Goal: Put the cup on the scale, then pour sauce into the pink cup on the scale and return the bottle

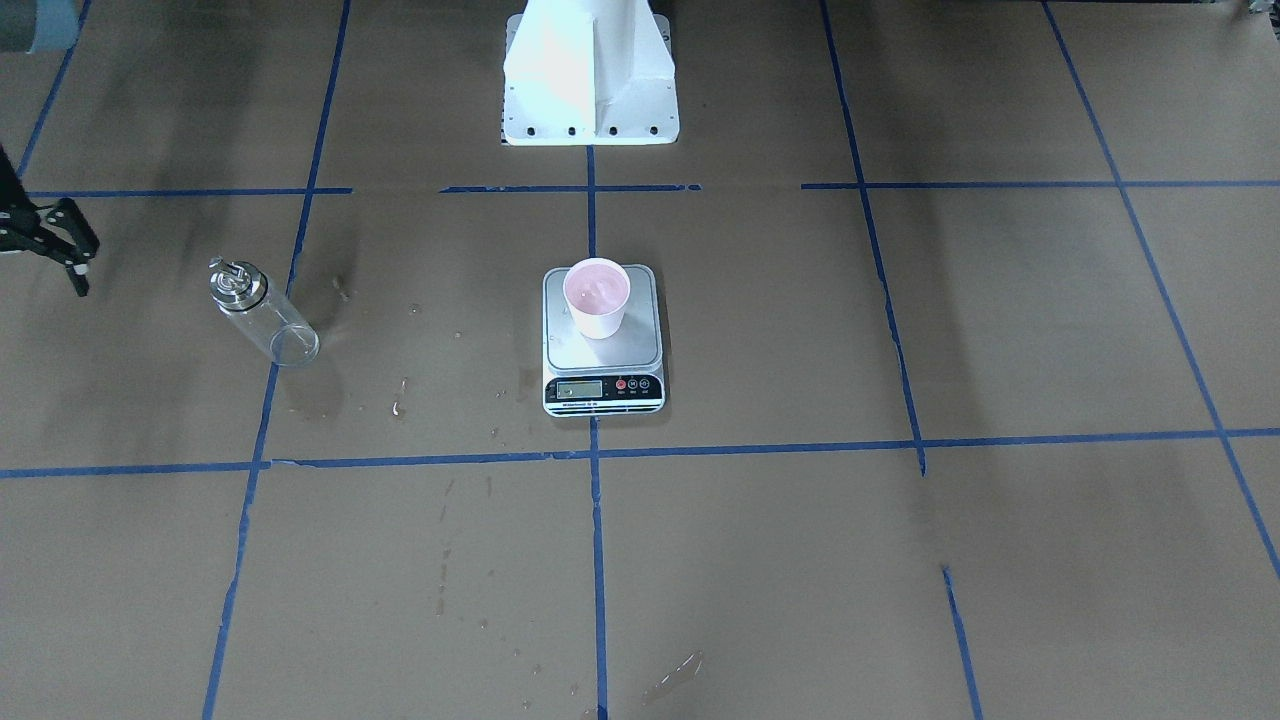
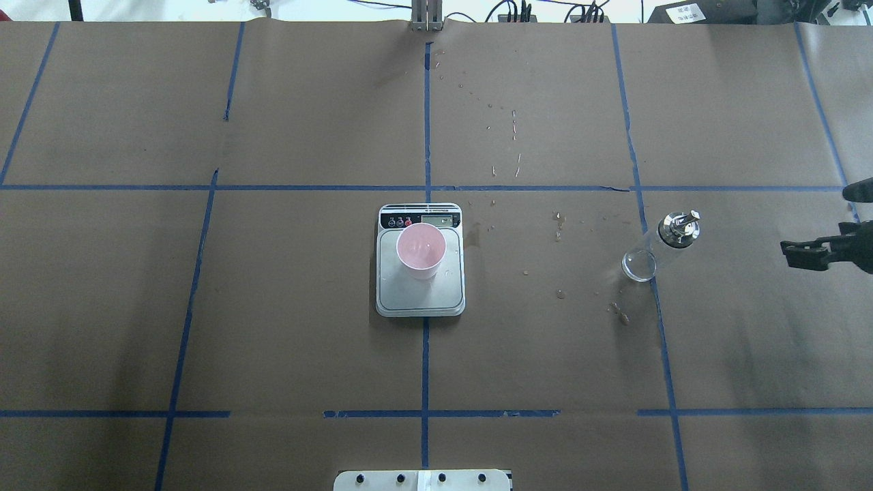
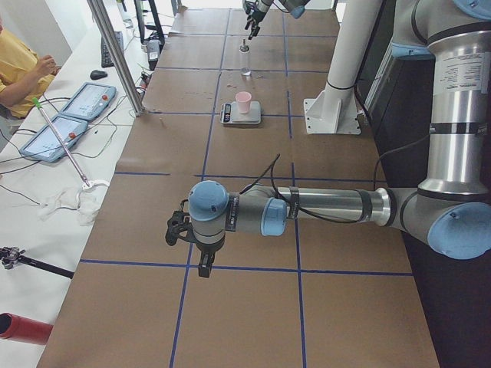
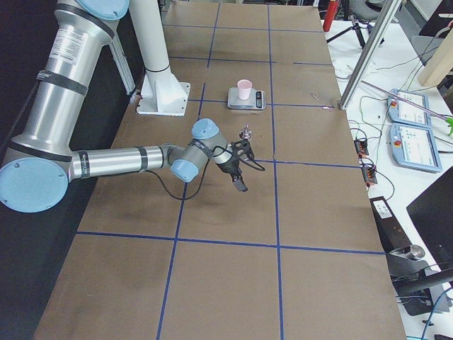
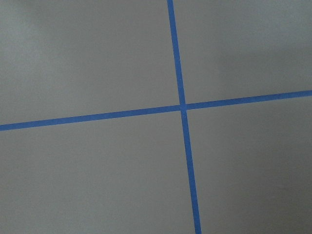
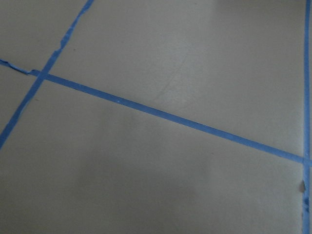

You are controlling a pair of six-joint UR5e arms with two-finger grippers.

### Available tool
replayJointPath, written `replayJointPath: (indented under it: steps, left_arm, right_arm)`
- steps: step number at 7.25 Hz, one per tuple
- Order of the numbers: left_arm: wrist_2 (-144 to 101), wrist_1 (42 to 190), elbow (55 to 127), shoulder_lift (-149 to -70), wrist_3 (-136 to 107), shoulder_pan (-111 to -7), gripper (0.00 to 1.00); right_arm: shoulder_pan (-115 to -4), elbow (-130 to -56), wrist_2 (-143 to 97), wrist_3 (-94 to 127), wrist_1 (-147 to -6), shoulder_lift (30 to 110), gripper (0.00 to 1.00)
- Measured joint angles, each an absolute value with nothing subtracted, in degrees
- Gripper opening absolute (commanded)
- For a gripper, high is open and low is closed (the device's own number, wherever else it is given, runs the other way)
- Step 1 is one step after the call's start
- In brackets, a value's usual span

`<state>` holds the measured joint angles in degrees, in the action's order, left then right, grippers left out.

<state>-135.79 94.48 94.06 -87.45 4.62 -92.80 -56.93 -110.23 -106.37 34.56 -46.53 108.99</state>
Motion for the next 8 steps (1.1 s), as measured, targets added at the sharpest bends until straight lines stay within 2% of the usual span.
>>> replayJointPath:
  steps: [3, 5, 6, 8]
  left_arm:
    - [-135.8, 94.5, 94.3, -87.5, 4.7, -92.7, 1.0]
    - [-135.8, 94.9, 94.2, -87.4, 4.8, -92.7, 1.0]
    - [-135.7, 95.6, 94.0, -87.4, 4.8, -92.7, 1.0]
    - [-135.6, 96.5, 93.9, -87.4, 4.9, -92.6, 1.0]
  right_arm:
    - [-78.1, -109.6, -121.3, 15.3, -71.8, 100.0, 1.0]
    - [-86.1, -110.8, -126.4, 4.5, -92.3, 94.9, 1.0]
    - [-87.4, -110.6, -127.5, 2.6, -97.6, 96.2, 1.0]
    - [-87.9, -108.9, -128.1, 1.5, -99.6, 99.4, 1.0]
